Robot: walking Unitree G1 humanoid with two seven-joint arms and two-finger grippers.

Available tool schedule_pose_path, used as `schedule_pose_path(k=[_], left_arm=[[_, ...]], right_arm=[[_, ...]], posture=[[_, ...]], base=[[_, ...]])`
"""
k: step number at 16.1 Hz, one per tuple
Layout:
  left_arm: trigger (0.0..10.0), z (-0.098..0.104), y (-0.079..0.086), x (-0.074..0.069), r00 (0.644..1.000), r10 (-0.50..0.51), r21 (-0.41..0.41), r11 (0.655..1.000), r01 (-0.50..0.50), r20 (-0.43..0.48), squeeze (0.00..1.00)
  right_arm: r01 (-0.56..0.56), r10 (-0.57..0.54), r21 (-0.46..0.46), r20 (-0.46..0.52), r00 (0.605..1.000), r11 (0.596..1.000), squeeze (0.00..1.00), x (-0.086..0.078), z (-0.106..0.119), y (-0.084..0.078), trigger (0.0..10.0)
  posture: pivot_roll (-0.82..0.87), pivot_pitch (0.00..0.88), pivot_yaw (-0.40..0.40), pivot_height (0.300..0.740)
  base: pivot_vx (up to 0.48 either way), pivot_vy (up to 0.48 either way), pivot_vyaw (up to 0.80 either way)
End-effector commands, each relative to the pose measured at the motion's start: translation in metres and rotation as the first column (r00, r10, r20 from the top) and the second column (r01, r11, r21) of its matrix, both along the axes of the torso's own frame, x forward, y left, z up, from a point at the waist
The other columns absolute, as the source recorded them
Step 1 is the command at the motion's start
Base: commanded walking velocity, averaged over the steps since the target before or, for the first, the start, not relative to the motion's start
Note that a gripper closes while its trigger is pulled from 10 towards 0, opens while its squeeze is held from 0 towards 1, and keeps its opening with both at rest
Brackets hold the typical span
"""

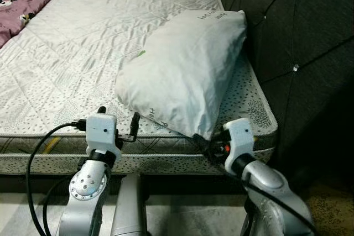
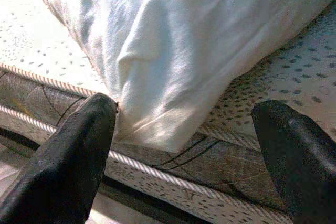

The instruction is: Clean up the room

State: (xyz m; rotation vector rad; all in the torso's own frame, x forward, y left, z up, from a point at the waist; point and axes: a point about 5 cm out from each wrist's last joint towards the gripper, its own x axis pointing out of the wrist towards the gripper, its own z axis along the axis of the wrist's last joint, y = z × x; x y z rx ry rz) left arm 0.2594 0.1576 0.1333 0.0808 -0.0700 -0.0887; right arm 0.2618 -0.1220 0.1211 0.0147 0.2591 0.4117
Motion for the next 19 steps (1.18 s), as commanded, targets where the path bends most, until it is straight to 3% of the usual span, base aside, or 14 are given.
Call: schedule_pose_path(k=[1, 4, 8, 12, 17, 18, 19], left_arm=[[10.0, -0.003, 0.004, 0.0, 1.0, 0.006, 0.009, 1.0, -0.006, -0.011, 0.0], [10.0, -0.003, 0.002, 0.002, 1.0, -0.003, 0.002, 1.0, 0.003, -0.01, 0.0], [10.0, -0.004, 0.001, 0.002, 1.0, -0.011, -0.003, 1.0, 0.011, -0.013, 0.0], [10.0, -0.021, 0.028, -0.021, 0.988, 0.109, -0.018, 0.994, -0.112, -0.111, 0.0], [10.0, -0.019, 0.045, -0.018, 0.961, 0.243, -0.023, 0.968, -0.248, -0.13, 0.0], [10.0, -0.02, 0.05, -0.017, 0.951, 0.277, -0.031, 0.958, -0.283, -0.139, 0.0], [10.0, -0.021, 0.054, -0.016, 0.942, 0.306, -0.024, 0.95, -0.312, -0.141, 0.0]], right_arm=[[-0.003, 0.003, 0.019, -0.002, 1.0, 1.0, 0.0, 0.0, 0.006, -0.004, 10.0], [-0.046, 0.051, 0.08, -0.056, 0.997, 0.996, 0.0, -0.001, 0.012, -0.011, 10.0], [-0.013, 0.02, 0.115, -0.057, 0.998, 0.993, 0.0, 0.015, 0.015, 0.0, 10.0], [-0.016, 0.025, 0.116, -0.071, 0.997, 0.993, 0.0, 0.035, 0.014, 0.023, 10.0], [0.027, -0.023, 0.068, -0.06, 0.998, 0.997, 0.0, 0.059, 0.008, 0.04, 10.0], [0.054, -0.05, 0.071, -0.049, 0.998, 0.996, 0.0, 0.064, 0.008, 0.042, 6.9], [0.078, -0.074, 0.086, -0.044, 0.996, 0.993, 0.0, 0.069, 0.009, 0.044, 0.0]], posture=[[0.02, 0.019, 0.069, 0.467], [0.01, 0.002, 0.069, 0.467], [0.02, 0.0, 0.068, 0.467], [0.07, 0.0, 0.054, 0.467], [0.1, 0.0, 0.04, 0.467], [0.11, 0.0, 0.038, 0.467], [0.11, 0.0, 0.036, 0.467]], base=[[0.0, 0.0, 0.0], [0.0, 0.0, 0.0], [0.0, 0.0, 0.0], [0.0, 0.0, 0.0], [0.0, 0.0, 0.0], [0.0, 0.0, 0.0], [0.0, 0.0, 0.0]])
